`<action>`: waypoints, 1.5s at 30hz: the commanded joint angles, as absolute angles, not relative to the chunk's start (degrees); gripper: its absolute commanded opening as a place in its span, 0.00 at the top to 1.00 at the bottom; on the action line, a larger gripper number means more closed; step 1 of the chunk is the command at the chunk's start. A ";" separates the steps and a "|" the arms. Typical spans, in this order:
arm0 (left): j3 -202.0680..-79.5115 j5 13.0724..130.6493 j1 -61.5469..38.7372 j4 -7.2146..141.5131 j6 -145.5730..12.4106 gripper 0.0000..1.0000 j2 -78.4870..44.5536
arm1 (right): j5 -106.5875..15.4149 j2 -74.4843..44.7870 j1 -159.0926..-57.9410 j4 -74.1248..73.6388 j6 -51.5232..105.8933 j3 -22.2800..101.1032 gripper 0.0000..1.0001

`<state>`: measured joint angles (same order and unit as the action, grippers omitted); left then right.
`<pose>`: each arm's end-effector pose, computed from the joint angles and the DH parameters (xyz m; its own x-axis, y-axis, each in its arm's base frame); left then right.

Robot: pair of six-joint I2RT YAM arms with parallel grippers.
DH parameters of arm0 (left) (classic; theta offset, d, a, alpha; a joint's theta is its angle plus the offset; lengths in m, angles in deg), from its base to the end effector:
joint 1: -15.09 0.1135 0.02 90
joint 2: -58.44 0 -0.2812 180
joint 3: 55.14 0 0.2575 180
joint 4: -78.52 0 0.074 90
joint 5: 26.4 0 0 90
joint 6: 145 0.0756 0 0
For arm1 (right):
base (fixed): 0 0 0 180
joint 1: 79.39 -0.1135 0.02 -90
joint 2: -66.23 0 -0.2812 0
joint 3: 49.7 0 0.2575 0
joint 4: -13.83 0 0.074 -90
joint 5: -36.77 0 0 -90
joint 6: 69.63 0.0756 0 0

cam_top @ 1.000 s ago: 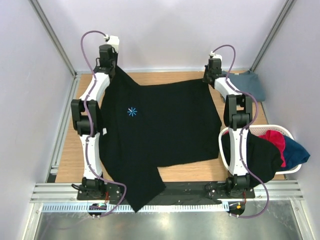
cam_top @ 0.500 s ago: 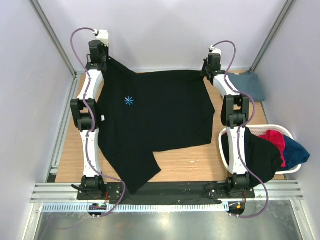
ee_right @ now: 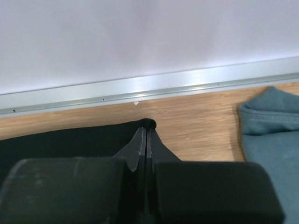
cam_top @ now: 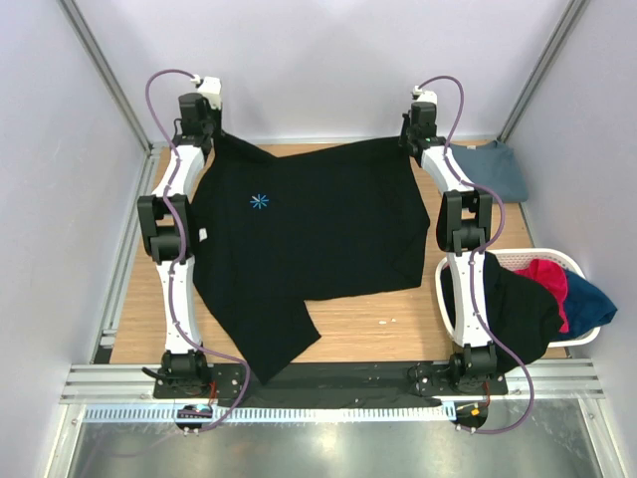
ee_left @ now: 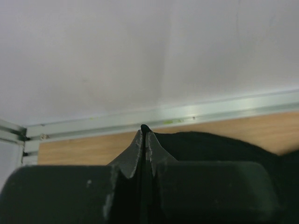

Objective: Fold and stack the t-shirts
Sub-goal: Flatten the tshirt out, then fold the tshirt

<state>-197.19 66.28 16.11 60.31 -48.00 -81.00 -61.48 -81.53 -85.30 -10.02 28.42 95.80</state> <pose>0.6348 0.0078 0.2679 -0.2636 0.1171 -0.9575 0.0598 0.9927 0.1049 0.6464 0.0560 0.1879 -0.4298 0.0948 -0.8979 0.0873 0.9942 0.0632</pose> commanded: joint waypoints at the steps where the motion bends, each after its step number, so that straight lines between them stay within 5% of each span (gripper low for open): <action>1: -192.29 66.41 15.62 60.30 -46.83 1.00 -74.02 | -63.43 -81.25 -85.19 -6.86 25.47 99.39 0.99; 23: -174.10 64.74 13.25 57.49 -49.91 1.00 -56.53 | -64.21 -79.93 -84.14 -1.67 22.75 95.26 0.99; 45: -162.23 48.31 4.46 38.51 -56.84 1.00 -42.64 | -63.25 -75.80 -83.52 -2.02 21.86 89.73 0.99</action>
